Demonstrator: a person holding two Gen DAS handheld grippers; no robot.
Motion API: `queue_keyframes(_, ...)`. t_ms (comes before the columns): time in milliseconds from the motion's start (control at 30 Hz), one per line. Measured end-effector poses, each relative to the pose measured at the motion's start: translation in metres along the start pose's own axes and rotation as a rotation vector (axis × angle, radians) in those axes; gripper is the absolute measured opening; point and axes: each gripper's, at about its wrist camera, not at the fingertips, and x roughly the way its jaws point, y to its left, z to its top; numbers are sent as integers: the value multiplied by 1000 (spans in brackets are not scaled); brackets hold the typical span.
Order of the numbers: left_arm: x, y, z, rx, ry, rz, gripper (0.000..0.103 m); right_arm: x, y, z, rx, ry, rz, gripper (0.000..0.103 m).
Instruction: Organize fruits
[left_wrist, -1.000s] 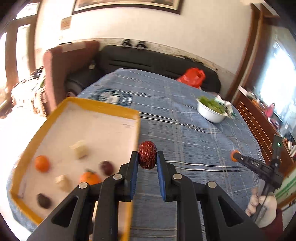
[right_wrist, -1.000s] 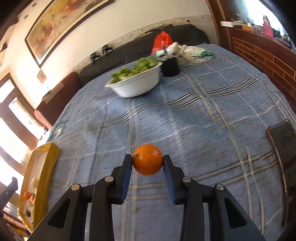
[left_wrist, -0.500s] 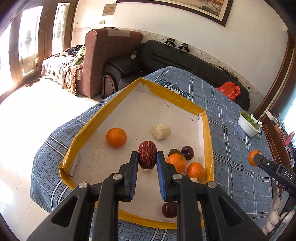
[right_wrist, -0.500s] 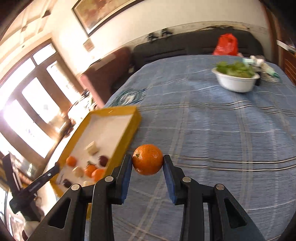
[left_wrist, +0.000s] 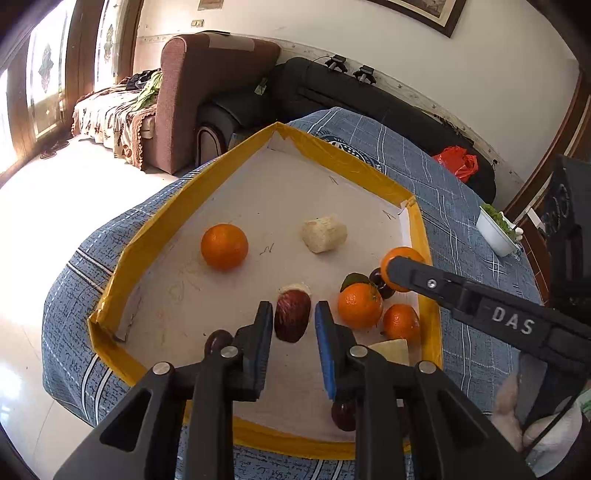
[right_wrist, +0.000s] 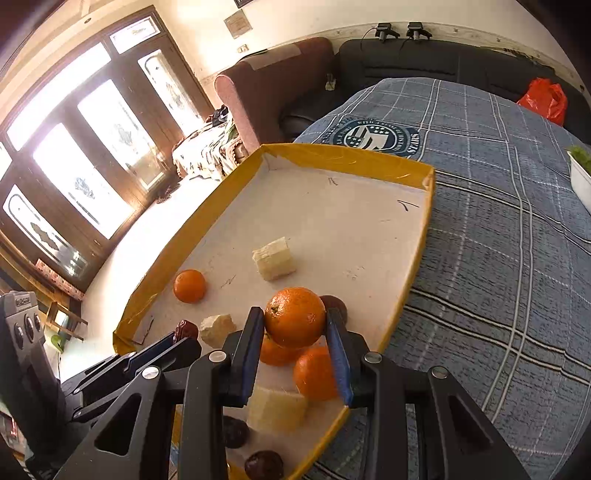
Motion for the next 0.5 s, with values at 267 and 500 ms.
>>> queue_keyframes(267, -22, 25, 9, -76, -54, 5, 56, 33, 12, 17, -32, 38, -1, 39)
queue_keyframes(500, -31, 26, 8, -93, -76, 0, 59, 14, 11, 18, -20, 1, 6, 41)
